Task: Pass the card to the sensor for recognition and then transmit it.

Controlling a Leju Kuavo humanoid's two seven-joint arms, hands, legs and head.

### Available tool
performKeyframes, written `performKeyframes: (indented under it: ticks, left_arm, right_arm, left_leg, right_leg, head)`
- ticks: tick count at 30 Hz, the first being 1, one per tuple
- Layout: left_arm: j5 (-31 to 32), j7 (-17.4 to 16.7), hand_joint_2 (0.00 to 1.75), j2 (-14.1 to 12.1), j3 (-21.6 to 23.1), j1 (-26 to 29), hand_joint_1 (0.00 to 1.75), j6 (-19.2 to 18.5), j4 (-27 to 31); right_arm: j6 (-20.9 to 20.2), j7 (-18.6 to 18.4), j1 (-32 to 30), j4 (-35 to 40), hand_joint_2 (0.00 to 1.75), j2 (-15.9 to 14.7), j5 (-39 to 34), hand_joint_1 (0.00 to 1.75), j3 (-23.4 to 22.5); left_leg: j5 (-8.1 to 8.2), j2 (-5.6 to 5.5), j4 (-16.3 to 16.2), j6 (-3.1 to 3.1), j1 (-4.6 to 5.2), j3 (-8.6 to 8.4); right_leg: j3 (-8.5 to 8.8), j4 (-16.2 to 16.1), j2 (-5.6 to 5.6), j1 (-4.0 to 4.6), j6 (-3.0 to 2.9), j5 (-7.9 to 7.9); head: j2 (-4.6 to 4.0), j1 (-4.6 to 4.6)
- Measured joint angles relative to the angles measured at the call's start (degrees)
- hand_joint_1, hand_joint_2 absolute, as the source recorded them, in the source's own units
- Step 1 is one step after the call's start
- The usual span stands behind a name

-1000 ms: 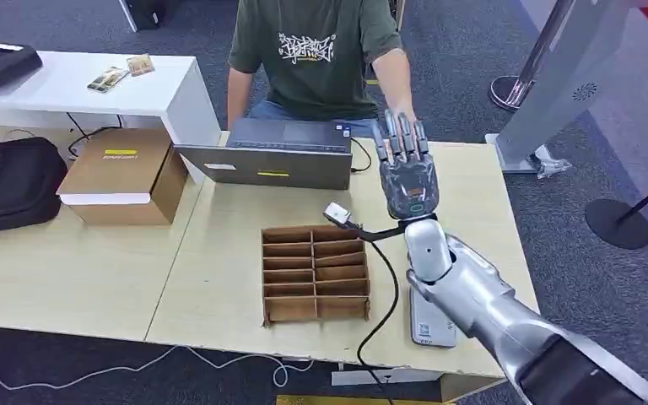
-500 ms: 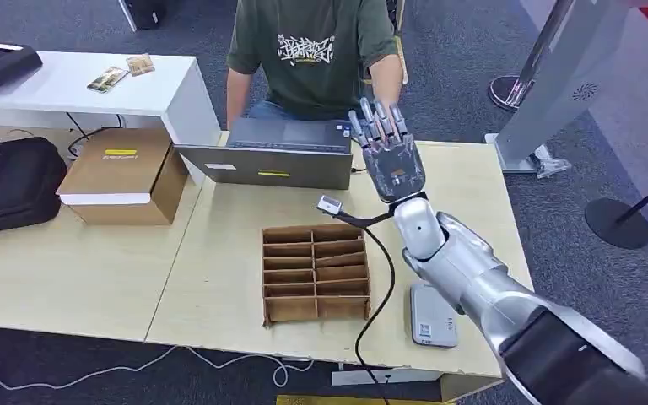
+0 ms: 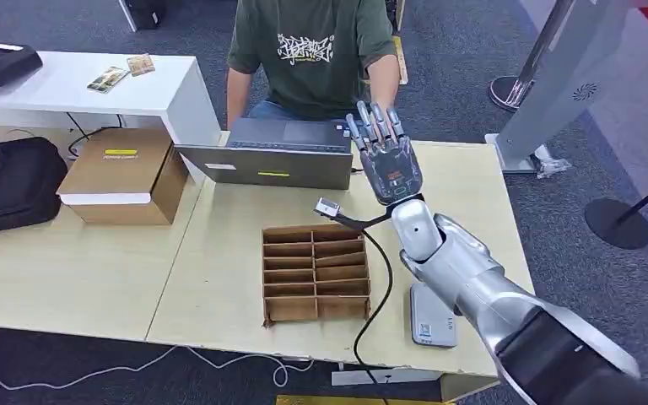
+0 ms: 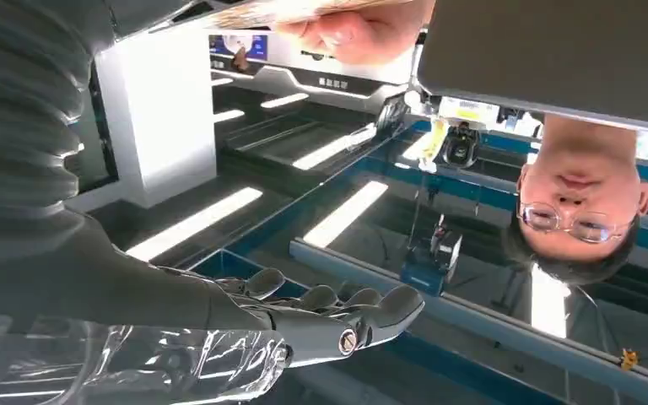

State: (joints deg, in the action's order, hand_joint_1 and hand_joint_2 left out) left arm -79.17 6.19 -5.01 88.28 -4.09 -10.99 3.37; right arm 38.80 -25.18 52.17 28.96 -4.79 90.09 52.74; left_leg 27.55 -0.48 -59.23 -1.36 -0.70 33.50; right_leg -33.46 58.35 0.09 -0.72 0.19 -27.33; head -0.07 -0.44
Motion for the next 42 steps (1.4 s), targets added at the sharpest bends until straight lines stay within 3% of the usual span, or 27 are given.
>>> performKeyframes:
  ticks: [16,28,31,36,42]
  left_arm:
    - [-0.4,0.0,0.0,0.0,0.0,0.0,0.0,0.1,0.0]
    - [-0.7,0.0,0.0,0.1,0.0,0.1,0.0,0.1,0.0]
    - [-1.1,0.0,0.0,0.1,0.0,0.1,0.0,0.1,0.0]
    - [-1.7,0.0,0.0,0.3,0.0,0.3,0.0,0.2,0.0]
    - [-2.1,0.0,0.0,0.6,0.0,0.3,0.0,0.2,0.0]
  right_arm:
    - [0.0,0.9,-2.5,2.7,1.75,0.2,0.0,1.75,-5.9]
    - [0.0,1.0,-3.7,3.8,1.75,0.8,0.0,1.75,-7.2]
    - [0.0,4.0,-4.7,4.5,1.75,1.3,-0.8,1.75,-9.4]
    - [-0.4,17.3,-7.1,6.6,1.75,4.1,-13.1,1.75,-19.8]
    - [-6.8,25.4,-9.0,10.0,1.75,6.7,-23.3,1.75,-31.4]
  left_leg:
    - [0.0,0.0,0.0,0.0,0.0,0.0]
    - [0.0,0.0,0.0,0.0,0.0,0.0]
    - [0.0,0.0,0.0,0.0,0.0,0.0]
    - [0.0,-0.01,0.0,0.0,0.0,0.01]
    - [0.0,-0.02,0.0,0.0,0.0,0.01]
  right_leg:
    - [-0.01,0.0,0.0,0.0,0.0,0.0]
    - [-0.01,0.0,0.01,0.0,0.0,0.0]
    - [-0.01,0.0,0.0,0.0,0.0,0.0]
    - [-0.01,0.0,-0.01,0.0,0.0,0.0]
    - [-0.01,0.0,-0.01,0.0,0.0,0.0]
  head:
    - [0.0,0.0]
    - [0.0,0.0]
    - [0.0,0.0]
    - [-0.02,0.0]
    - [0.0,0.02]
